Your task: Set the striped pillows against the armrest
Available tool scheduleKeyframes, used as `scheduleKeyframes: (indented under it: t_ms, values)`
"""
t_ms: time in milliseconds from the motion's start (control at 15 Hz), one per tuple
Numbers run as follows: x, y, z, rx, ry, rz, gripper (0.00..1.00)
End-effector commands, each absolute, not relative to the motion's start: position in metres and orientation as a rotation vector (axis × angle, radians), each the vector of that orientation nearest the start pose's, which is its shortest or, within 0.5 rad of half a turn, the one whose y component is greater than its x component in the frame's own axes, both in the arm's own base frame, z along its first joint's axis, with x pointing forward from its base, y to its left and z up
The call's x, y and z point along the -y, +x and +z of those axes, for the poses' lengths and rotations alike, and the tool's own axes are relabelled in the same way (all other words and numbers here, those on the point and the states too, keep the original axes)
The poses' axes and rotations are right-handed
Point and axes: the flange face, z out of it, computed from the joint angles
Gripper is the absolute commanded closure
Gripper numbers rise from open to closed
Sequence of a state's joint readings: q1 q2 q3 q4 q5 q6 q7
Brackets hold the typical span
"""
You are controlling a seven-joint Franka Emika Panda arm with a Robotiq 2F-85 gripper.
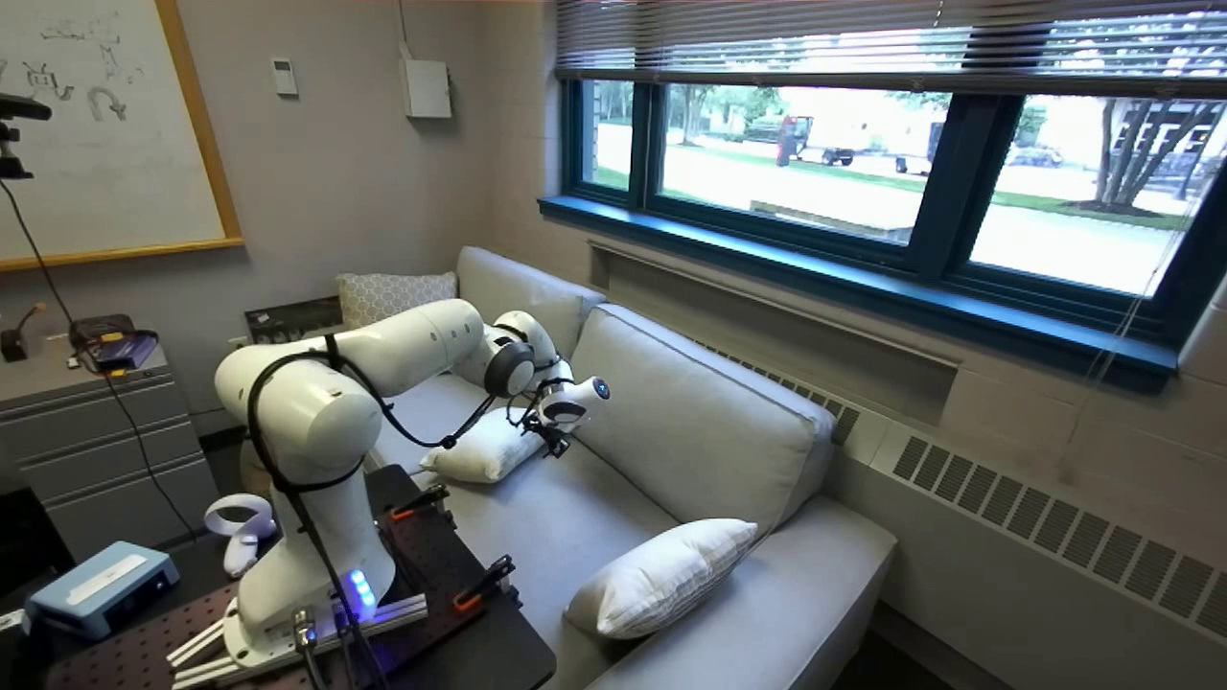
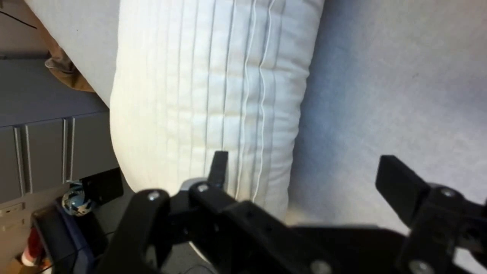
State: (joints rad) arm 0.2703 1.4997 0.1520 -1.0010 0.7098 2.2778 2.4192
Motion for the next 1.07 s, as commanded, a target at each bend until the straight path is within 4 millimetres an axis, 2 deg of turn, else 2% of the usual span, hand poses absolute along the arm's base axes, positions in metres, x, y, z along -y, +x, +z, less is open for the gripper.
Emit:
scheduleKeyframes:
  t_ms: [0,200,467,800,1000]
  values:
    - [-0.271,0.622,-0.104,-3.089,-0.672,1.089,0.0]
    - [-0.274,0.62,-0.1,-3.105,-0.734,1.119,0.0]
    - [-0.263,0.62,-0.099,-3.141,-0.84,1.086,0.0]
    - [-0.248,0.629,-0.101,-2.993,-0.992,1.034,0.0]
    - [-0.254,0.625,-0.101,-2.888,-1.094,1.099,0.0]
